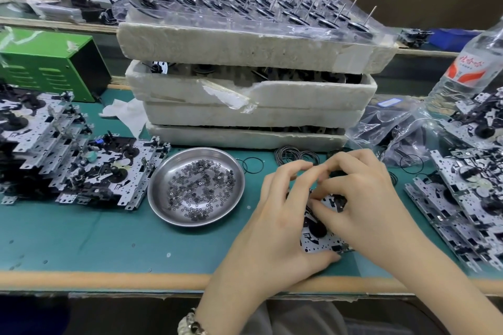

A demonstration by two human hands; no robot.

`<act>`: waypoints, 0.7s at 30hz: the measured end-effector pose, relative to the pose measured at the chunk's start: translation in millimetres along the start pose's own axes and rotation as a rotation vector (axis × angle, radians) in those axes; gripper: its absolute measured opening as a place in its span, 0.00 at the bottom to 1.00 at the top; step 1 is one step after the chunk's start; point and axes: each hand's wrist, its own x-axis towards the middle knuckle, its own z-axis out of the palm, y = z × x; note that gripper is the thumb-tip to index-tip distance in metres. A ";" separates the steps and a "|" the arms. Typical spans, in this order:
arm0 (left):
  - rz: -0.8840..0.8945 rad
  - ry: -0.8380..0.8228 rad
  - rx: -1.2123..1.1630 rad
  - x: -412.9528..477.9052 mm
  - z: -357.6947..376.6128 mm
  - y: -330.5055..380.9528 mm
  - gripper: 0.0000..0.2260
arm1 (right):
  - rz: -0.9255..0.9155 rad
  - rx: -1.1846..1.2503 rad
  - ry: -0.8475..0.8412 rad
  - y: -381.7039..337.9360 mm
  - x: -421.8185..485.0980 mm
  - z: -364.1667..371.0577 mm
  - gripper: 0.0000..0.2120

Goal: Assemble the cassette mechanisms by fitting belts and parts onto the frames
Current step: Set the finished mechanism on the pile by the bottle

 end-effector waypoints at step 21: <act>-0.019 -0.005 -0.127 -7.0 -12.1 3.2 0.41 | 0.021 0.200 -0.349 18.4 0.8 -28.6 0.26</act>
